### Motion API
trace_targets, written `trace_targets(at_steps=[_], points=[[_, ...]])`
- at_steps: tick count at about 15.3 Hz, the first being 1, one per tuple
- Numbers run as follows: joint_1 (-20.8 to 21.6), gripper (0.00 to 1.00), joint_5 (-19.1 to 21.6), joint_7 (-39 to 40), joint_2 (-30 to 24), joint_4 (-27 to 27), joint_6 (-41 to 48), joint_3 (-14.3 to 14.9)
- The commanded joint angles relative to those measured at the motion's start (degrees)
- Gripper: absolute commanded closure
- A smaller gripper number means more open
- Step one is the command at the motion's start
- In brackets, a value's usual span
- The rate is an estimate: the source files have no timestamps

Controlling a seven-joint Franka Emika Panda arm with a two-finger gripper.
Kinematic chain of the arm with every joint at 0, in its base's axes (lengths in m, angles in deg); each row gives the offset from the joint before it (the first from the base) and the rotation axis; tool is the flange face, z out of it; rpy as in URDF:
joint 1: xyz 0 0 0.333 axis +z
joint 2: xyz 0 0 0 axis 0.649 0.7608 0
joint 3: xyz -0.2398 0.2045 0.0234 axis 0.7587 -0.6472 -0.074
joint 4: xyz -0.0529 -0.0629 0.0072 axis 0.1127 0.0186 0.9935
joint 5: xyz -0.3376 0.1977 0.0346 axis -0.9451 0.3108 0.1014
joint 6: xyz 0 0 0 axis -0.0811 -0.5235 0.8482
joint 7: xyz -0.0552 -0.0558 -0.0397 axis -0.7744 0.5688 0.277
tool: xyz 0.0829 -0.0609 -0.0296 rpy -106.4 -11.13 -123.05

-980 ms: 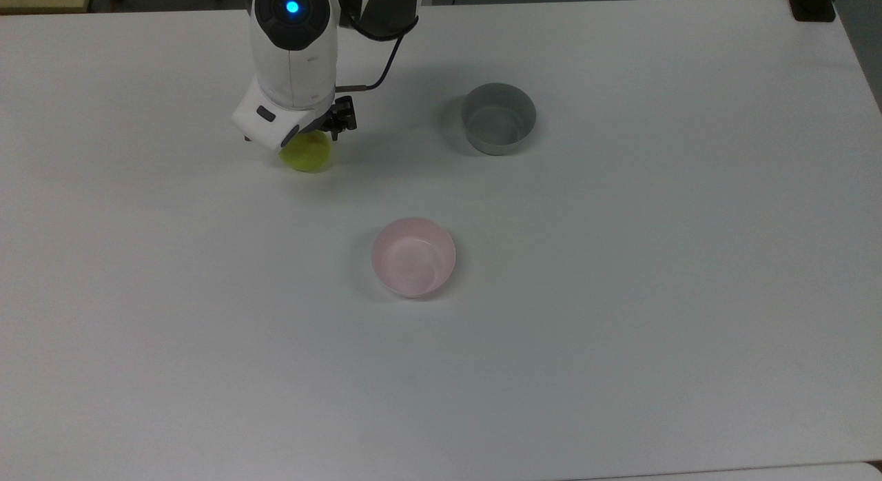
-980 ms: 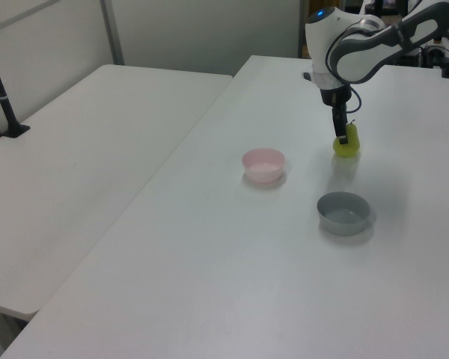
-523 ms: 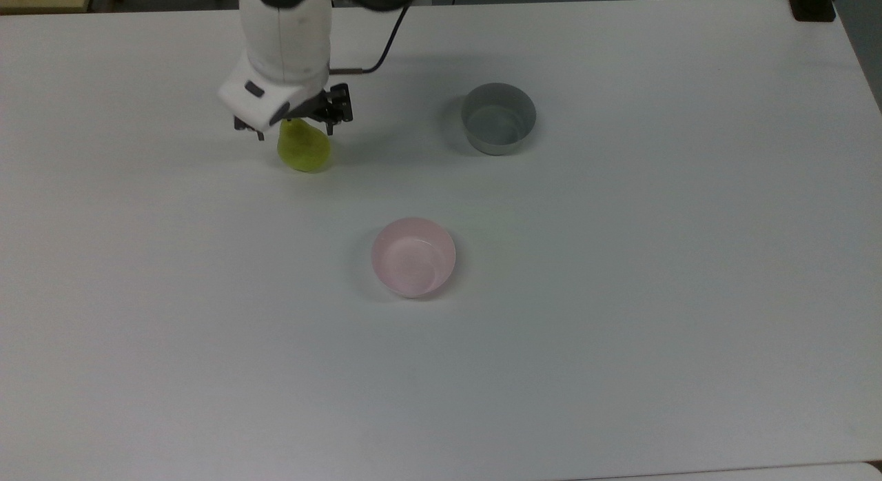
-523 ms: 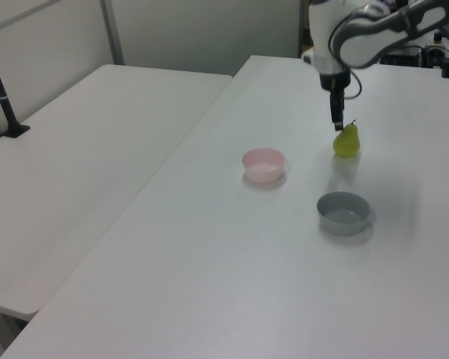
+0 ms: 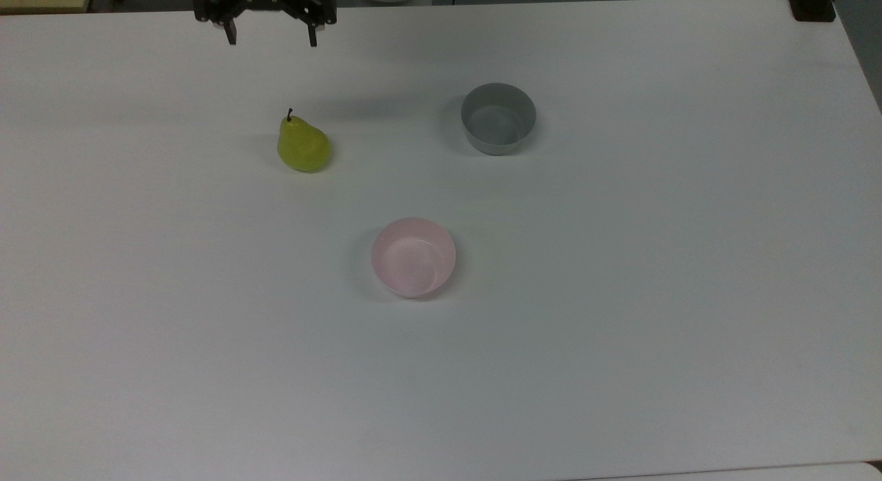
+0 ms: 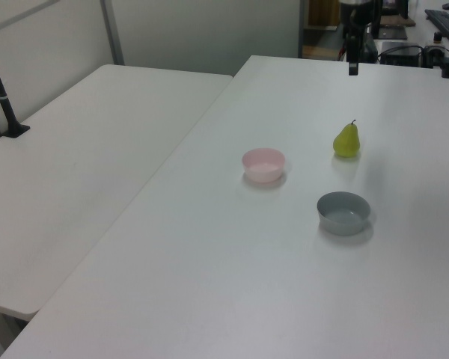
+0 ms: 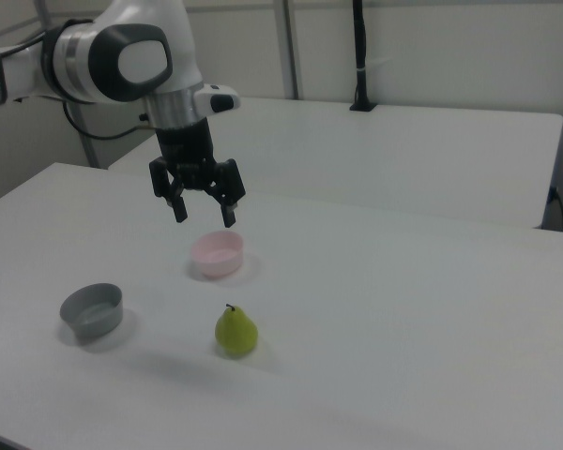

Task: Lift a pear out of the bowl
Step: 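Open the gripper, release the pear, and raise the gripper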

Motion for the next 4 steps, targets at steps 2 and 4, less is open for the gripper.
trace_targets(at_steps=[2,4], points=[[0.0,0.0,1.1,-2.1,1.0,-1.4,1.4,0.1],[0.0,0.0,1.1,-2.4,1.0,-1.4,1.3,0.2]])
